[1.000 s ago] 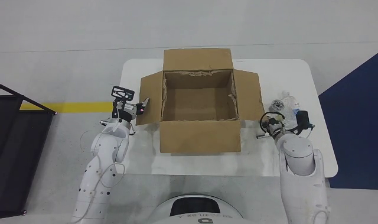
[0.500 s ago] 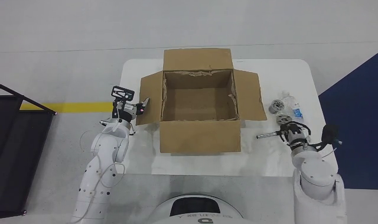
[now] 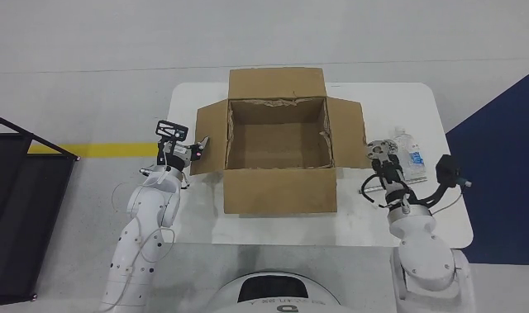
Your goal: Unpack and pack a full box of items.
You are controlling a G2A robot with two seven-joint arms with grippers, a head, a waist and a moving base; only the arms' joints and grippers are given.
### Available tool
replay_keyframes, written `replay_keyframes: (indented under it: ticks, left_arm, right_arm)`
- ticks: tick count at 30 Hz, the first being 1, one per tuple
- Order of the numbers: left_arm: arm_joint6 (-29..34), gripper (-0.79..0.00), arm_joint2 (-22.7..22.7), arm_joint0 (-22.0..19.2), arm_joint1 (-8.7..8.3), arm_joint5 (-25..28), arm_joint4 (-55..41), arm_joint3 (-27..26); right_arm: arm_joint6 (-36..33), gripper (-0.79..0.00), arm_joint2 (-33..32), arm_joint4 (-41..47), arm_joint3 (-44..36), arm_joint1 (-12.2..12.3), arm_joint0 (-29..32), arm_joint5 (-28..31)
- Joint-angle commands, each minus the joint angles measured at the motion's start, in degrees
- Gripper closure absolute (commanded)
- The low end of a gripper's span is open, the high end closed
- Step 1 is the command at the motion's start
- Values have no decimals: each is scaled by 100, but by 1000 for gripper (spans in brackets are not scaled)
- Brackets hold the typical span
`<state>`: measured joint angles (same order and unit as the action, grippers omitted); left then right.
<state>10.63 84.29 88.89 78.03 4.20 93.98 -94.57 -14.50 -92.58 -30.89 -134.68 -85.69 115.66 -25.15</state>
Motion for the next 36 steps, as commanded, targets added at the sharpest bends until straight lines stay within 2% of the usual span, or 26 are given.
replay_keyframes:
  ticks: [1, 13, 16, 20, 23, 28, 32, 36]
  left_arm:
    - [0, -785, 0, 0, 0, 0, 0, 0]
    - [0, -785, 0, 0, 0, 0, 0, 0]
    - [0, -785, 0, 0, 0, 0, 0, 0]
    - [0, -785, 0, 0, 0, 0, 0, 0]
    - [0, -785, 0, 0, 0, 0, 0, 0]
    - [0, -785, 0, 0, 0, 0, 0, 0]
    - [0, -785, 0, 0, 0, 0, 0, 0]
    - [0, -785, 0, 0, 0, 0, 0, 0]
  right_arm:
    - [6, 0, -28, 104, 4, -1, 2, 3]
    - [-2, 0, -8, 143, 30, 3, -41, 85]
    - [-400, 0, 254, -252, 5, 52, -320, 325]
    - [-1542, 0, 1120, -1345, 420, 122, -1430, 222]
    - [-2476, 0, 1844, -1919, 1372, 107, -2659, -212]
    - [-3780, 0, 2728, -2304, 3242, -10, -4453, -1062]
    - [-4272, 0, 3254, -2499, 4447, -132, -5427, -1535]
    - [-4353, 0, 3731, -2515, 5338, -276, -6028, -1758]
